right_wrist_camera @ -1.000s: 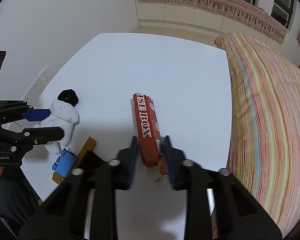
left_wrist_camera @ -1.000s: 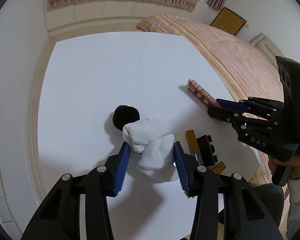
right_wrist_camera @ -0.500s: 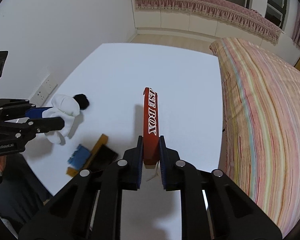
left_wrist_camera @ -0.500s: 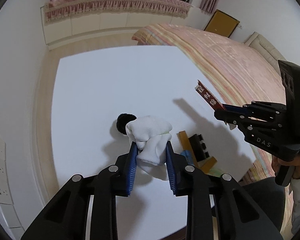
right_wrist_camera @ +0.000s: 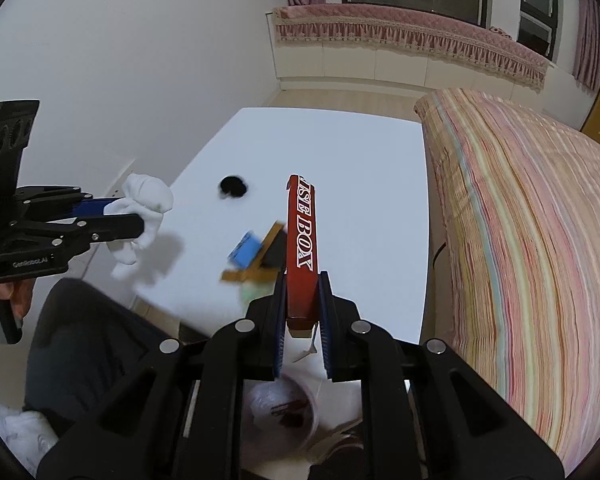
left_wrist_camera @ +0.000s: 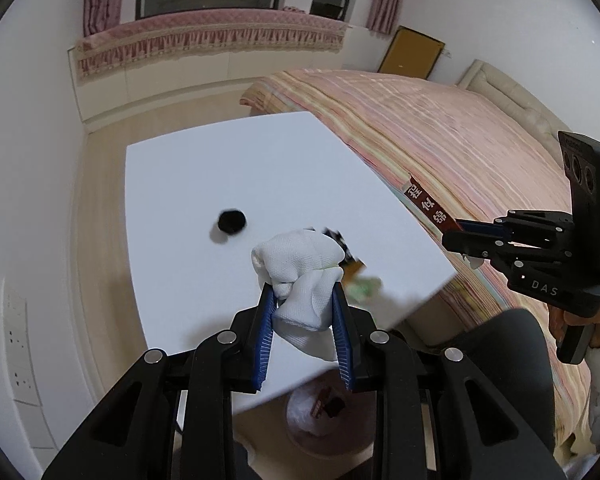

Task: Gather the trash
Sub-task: 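Grasp the white sock with the left tool while the right tool grasps the second red box, then carry the sock and red box over the wastebasket and release both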

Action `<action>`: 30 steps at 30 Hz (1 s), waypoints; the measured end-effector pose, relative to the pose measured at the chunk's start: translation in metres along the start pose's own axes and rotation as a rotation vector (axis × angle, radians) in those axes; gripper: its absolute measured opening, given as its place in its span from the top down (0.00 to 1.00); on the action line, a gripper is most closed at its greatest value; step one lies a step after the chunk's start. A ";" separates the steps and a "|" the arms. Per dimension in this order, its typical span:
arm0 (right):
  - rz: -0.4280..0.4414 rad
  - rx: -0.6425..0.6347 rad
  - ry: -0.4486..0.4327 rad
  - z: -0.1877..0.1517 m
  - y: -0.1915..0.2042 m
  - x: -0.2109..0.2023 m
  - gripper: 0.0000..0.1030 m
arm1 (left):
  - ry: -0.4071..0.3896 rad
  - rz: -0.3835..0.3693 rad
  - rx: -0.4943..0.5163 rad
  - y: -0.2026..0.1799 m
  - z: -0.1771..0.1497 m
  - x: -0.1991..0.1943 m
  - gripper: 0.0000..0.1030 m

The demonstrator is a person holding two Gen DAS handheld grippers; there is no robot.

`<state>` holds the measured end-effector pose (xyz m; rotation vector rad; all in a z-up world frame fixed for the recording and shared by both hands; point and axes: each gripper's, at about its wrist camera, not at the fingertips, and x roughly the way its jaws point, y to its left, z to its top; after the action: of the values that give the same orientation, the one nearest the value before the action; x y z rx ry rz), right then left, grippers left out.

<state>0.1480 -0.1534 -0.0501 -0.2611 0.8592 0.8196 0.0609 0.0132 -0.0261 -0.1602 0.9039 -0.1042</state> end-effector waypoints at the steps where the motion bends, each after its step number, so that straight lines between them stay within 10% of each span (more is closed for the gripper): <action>1: 0.004 0.000 0.000 -0.006 0.004 -0.005 0.86 | -0.001 -0.008 0.003 -0.003 -0.005 -0.004 0.74; 16: 0.032 -0.025 0.100 -0.102 0.048 -0.034 0.86 | 0.072 -0.057 0.052 -0.039 -0.080 -0.011 0.74; 30: 0.071 -0.021 0.129 -0.118 0.054 -0.034 0.86 | 0.103 -0.084 0.086 -0.058 -0.096 -0.011 0.73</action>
<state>0.0286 -0.1960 -0.0945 -0.3057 0.9861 0.8857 -0.0233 -0.0510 -0.0652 -0.1135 0.9942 -0.2313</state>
